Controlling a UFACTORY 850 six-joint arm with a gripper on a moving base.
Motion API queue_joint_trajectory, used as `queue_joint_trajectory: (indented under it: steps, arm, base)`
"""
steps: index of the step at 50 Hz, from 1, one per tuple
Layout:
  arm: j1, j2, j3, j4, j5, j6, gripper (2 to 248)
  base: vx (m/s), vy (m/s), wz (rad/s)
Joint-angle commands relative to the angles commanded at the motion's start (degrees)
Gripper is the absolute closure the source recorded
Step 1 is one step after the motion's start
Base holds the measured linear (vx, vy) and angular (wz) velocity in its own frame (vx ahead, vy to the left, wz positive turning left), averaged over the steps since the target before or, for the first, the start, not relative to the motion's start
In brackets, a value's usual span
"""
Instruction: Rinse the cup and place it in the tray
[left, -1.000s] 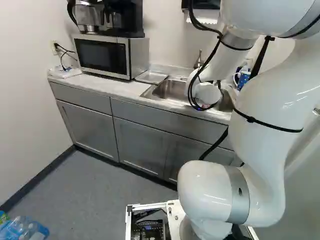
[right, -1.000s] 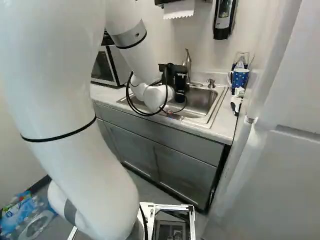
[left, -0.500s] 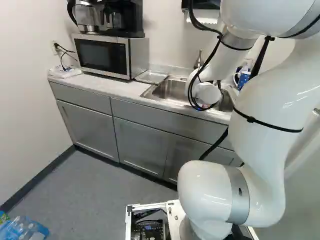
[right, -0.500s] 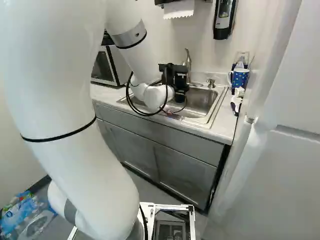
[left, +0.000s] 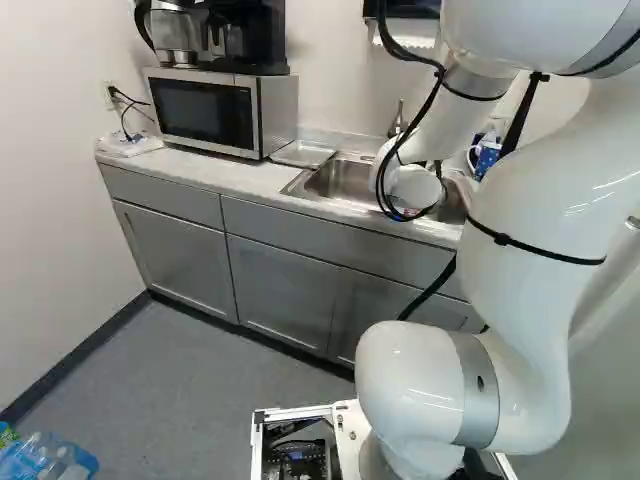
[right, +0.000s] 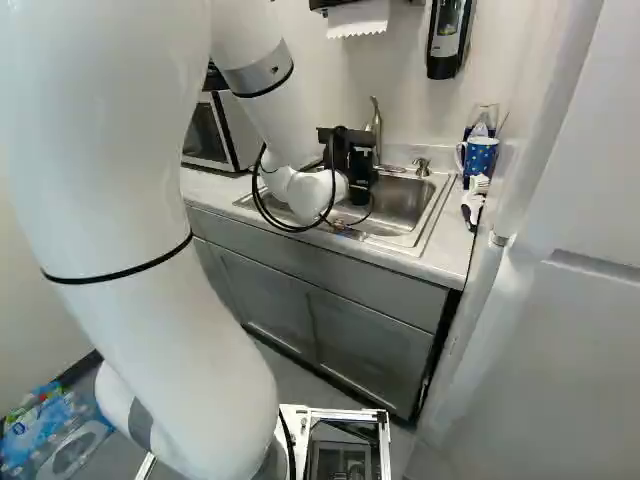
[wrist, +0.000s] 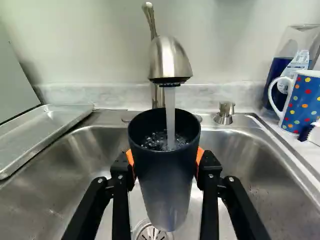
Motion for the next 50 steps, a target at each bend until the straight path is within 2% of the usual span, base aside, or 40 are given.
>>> queue_joint_trajectory:
  steps: [38,50]
  arm:
    - [0.0,0.0,0.0,0.0,0.0,0.0,125]
    - [1.1,0.6,0.6,0.0,0.0,0.0,125]
  base:
    - [0.0,0.0,0.0]
    - [0.0,0.0,0.0]
